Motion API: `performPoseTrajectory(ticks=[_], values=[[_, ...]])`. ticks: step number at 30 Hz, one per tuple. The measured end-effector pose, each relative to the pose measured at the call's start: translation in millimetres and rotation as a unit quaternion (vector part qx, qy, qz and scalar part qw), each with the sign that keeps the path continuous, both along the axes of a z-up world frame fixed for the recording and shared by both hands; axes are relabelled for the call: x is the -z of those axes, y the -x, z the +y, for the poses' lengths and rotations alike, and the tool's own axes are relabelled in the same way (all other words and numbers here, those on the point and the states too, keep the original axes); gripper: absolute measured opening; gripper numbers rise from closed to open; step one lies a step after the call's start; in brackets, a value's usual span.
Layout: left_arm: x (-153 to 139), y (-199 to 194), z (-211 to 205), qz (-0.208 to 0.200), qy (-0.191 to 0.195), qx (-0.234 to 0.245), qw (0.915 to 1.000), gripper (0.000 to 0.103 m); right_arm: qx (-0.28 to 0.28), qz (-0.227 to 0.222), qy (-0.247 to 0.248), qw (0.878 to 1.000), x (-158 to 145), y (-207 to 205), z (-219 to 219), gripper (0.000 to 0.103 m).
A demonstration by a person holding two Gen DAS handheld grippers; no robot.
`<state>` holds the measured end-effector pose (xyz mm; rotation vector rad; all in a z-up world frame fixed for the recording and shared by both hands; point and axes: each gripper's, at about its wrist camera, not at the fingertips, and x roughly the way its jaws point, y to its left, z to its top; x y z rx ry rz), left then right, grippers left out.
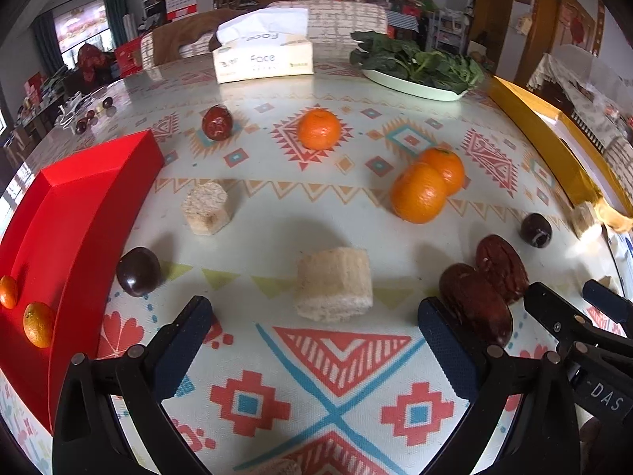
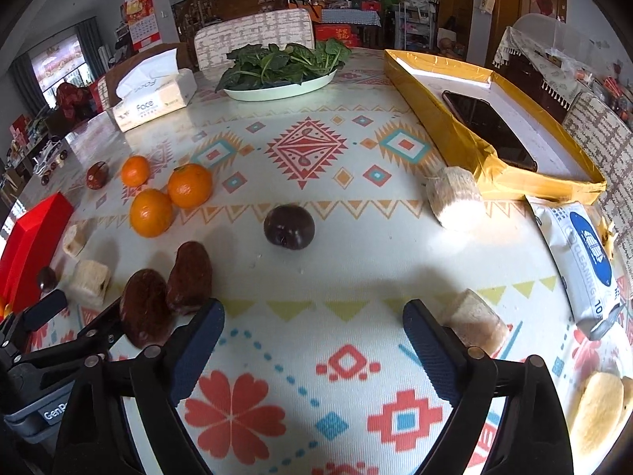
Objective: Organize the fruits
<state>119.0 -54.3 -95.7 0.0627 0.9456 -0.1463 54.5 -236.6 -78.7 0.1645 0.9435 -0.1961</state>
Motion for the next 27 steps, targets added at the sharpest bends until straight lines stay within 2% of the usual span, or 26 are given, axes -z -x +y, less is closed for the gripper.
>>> performPoseTrajectory(ticks=[6,16,27], values=[[-0.1,0.0,2.6,0.000,0.000,-0.008,1.0000,0.103,0.005,0.010,0.004,1.000,2.2,-6.4,-1.5,0.103],[-0.1,-0.1,2.7,0.000,0.000,-0.008,1.0000,0.103,0.017,0.026,0.028,0.999,5.0,-7.8,-0.3,0.103],[0.0,-0.2,2.8,0.000,0.000,-0.008,1.0000,0.103,0.013,0.018,0.033,0.999,5.7,-6.6,0.0,0.103]])
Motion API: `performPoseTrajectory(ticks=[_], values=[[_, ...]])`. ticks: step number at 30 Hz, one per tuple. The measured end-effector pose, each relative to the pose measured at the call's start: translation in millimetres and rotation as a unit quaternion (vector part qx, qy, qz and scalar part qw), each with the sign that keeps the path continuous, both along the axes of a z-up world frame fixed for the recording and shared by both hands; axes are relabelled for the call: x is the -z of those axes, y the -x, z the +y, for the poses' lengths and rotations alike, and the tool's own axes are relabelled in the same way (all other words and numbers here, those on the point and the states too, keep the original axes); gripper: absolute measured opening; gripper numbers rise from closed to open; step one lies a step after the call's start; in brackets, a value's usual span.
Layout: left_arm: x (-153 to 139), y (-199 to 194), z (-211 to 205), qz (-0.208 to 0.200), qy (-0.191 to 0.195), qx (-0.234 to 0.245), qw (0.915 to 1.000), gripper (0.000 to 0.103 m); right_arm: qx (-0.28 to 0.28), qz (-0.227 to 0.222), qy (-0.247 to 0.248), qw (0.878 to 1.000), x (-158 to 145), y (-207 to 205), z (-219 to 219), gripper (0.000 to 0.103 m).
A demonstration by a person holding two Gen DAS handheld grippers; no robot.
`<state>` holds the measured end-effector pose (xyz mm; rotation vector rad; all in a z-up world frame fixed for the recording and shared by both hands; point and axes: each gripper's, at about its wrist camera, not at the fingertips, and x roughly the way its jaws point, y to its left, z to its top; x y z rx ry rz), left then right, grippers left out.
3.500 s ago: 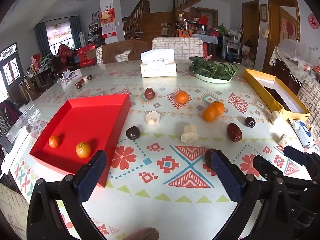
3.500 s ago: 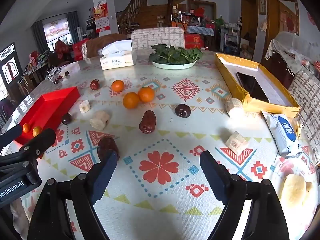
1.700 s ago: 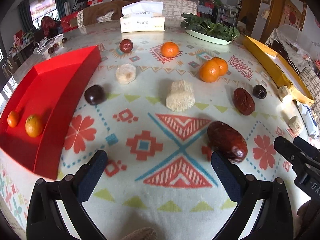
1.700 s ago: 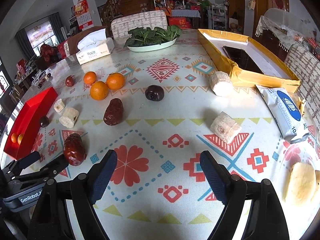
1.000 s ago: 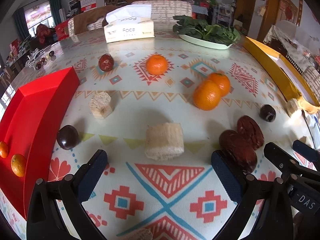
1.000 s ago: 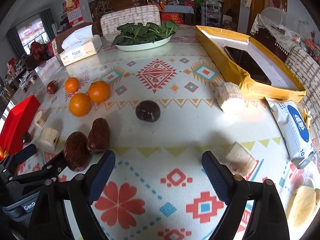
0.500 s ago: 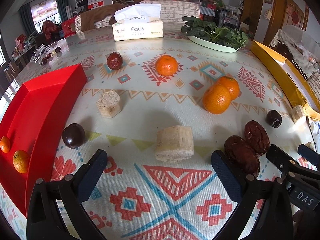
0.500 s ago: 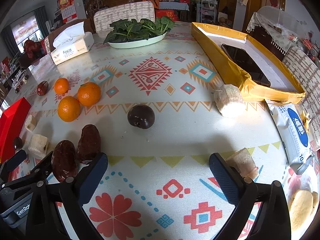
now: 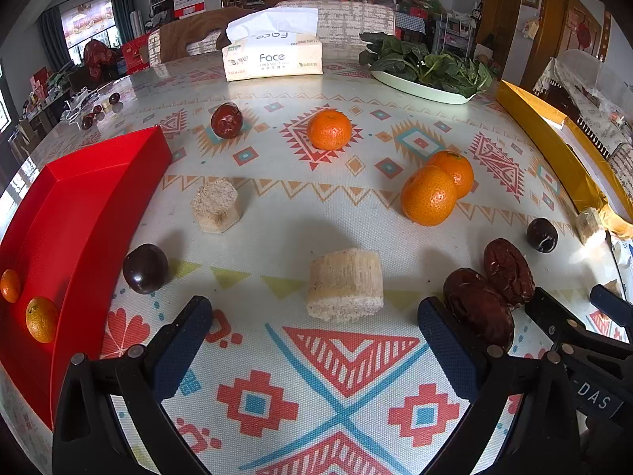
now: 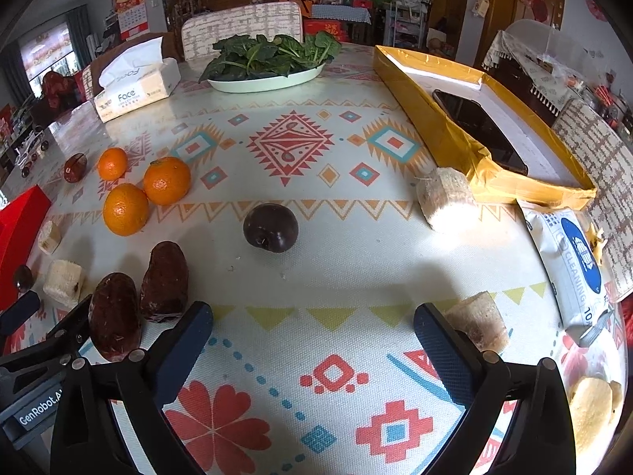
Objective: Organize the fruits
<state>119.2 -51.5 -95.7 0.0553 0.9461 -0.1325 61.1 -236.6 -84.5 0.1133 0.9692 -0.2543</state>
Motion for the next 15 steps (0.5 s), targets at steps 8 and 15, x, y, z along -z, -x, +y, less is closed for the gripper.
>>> performPoseTrajectory(ticks=[8,15], values=[[-0.1,-0.1,0.0,0.000,0.000,0.000,1.0000,0.103,0.000,-0.011,0.003,1.000,0.0,1.5,0.6,0.103],[0.0,-0.1,0.0,0.000,0.000,0.000,1.0000,0.103,0.000,-0.011,0.003,1.000,0.1,1.4,0.6,0.103]])
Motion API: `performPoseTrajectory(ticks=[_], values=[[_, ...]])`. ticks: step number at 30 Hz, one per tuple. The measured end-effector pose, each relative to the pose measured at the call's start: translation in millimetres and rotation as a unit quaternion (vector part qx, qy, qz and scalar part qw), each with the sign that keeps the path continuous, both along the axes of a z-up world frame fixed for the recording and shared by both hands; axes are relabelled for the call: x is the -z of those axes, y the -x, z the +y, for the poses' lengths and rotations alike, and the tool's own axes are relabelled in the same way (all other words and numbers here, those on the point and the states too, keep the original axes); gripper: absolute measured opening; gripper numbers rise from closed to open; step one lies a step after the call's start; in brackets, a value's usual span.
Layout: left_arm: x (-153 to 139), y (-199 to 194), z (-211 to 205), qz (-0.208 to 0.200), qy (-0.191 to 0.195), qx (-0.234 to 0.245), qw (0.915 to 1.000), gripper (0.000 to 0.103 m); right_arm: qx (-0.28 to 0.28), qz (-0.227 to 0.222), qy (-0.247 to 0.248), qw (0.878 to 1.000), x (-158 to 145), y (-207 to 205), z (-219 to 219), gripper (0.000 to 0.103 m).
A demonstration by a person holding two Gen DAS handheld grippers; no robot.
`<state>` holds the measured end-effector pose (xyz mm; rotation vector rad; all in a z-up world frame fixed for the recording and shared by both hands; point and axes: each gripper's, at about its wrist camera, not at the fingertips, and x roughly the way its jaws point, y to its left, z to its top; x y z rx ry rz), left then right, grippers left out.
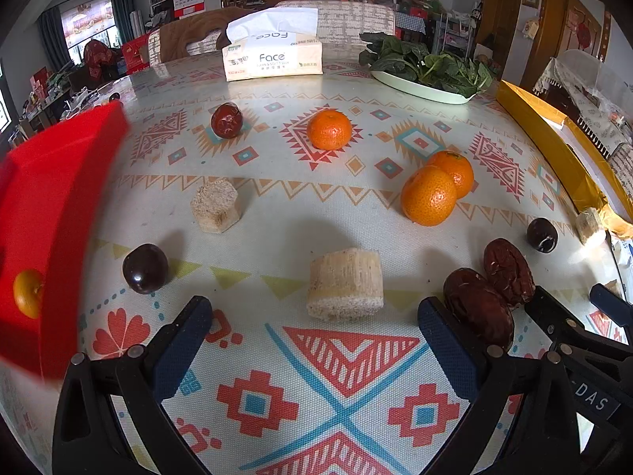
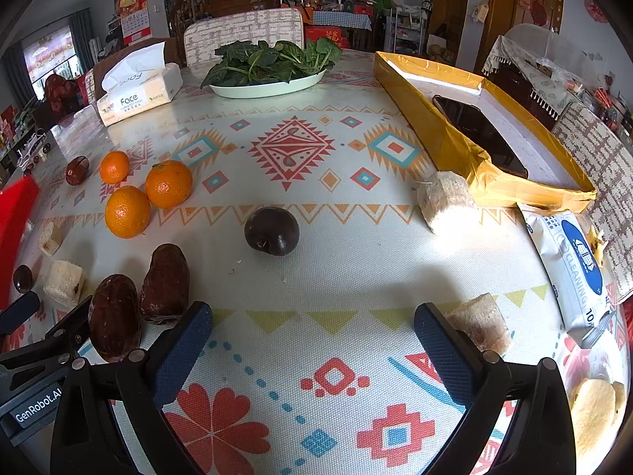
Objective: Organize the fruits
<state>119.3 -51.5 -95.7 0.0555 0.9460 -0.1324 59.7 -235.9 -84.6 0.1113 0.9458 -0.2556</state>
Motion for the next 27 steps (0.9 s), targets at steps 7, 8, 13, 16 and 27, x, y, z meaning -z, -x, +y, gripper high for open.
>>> performPoseTrajectory(ticks=[7,8,13,16,27], values=[[0.0,0.0,0.0,0.000,0.000,0.000,1.0000,0.103,0.000,0.000,0.000,1.000,0.1,-0.2,0.2,0.103],[0.0,-0.1,0.1,0.000,0.000,0.000,1.0000,0.103,0.000,0.000,0.000,1.000,0.1,-0.2,0.2,0.103],[-0.2,-1.1,1.0,0.000,0.000,0.014,0.9999,0.103,0.000,0.000,0.001,1.000,0.0,-0.3,0.0,0.103],[-0.2,-0.8,0.9,0.000,0.000,0.015,0.9999,0.103,0.000,0.000,0.001,1.000,0.1,-0.2,0.0,0.103],[-0.2,-1.6,0.4,0.000,0.000,0.015,0.9999,0.103,0.000,0.000,0.001,1.000,0.2,-0.3,0.1,0.103]])
